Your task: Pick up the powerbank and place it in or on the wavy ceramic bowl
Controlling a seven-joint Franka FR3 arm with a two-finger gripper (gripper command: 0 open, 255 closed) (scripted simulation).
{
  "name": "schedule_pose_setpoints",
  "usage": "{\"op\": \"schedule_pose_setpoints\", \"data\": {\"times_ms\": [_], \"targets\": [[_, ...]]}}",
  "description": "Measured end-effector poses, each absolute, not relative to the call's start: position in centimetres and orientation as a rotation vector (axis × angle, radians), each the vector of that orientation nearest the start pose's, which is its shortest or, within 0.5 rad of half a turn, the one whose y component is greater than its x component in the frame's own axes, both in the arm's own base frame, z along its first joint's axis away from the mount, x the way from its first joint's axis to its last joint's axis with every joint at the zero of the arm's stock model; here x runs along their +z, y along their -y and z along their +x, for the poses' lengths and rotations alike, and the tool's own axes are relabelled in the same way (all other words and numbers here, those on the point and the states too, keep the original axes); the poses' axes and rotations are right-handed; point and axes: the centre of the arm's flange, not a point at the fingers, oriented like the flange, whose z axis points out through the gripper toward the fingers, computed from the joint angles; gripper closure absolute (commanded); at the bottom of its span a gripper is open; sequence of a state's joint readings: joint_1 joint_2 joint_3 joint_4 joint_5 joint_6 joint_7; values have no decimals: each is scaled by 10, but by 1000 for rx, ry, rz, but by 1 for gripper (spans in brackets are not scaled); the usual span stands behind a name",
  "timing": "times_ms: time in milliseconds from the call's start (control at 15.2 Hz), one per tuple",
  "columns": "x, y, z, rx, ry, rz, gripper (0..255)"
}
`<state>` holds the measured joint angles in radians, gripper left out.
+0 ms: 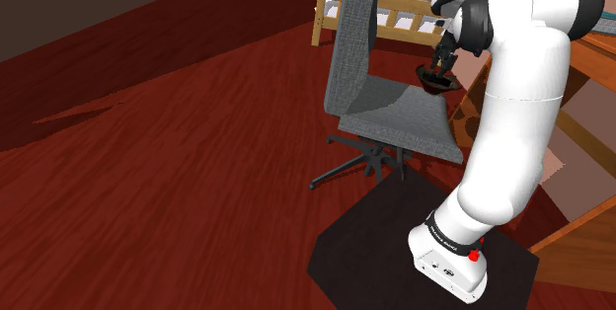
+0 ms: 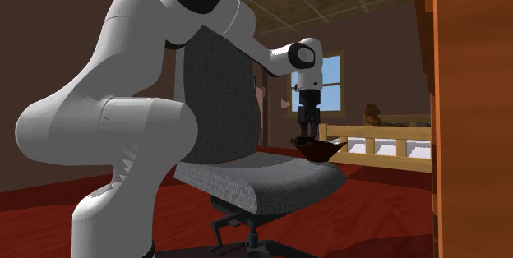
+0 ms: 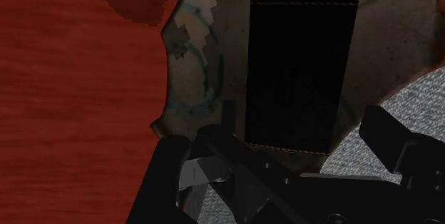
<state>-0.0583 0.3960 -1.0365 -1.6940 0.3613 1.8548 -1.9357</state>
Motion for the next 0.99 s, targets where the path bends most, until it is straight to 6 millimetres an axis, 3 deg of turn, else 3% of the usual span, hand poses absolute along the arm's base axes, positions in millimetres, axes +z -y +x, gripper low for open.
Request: {"op": "schedule_pose_setpoints", "data": {"times_ms": [264,594,990], "targets": [[454,506,367,-6,1156,-2890,0],[498,509,367,-7,1157,-2890,0],[504,507,367,-6,1156,-2890,0]]}}
